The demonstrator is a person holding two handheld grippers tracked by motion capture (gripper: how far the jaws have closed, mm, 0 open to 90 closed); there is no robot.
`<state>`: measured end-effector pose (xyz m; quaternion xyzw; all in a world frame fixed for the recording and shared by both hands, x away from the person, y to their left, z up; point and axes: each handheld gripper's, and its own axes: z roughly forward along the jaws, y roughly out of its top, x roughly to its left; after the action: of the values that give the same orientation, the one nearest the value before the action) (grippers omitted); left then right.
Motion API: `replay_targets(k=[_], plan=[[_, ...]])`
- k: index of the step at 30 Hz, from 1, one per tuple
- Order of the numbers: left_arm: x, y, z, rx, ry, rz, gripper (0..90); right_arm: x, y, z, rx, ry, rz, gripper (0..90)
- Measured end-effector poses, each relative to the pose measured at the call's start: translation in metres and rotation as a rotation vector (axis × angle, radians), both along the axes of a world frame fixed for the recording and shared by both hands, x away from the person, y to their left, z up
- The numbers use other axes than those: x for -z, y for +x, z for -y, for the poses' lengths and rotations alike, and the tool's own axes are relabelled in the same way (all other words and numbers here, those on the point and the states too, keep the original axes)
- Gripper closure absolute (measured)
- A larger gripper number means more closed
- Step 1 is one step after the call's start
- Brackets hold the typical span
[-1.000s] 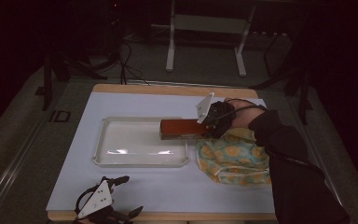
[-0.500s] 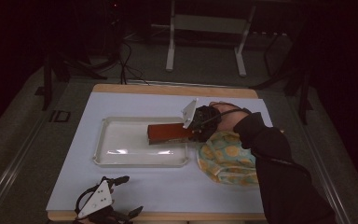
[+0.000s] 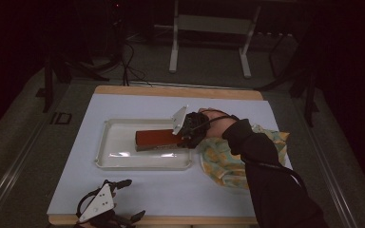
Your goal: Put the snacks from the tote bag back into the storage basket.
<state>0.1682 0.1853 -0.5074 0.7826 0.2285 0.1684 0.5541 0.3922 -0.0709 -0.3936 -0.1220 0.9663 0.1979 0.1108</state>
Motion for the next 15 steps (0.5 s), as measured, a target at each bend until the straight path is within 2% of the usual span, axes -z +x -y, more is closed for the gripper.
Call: replay_targets(k=[8, 15], plan=[[0.0, 0.0, -0.001, 0.002, -0.003, 0.001, 1.4, 0.01, 0.0, -0.014, -0.025, 0.055, -0.002, 42.6], [0.0, -0.001, -0.001, 0.003, -0.004, 0.005, 1.4, 0.019, 0.006, -0.021, -0.017, 0.114, -0.01, 42.5]])
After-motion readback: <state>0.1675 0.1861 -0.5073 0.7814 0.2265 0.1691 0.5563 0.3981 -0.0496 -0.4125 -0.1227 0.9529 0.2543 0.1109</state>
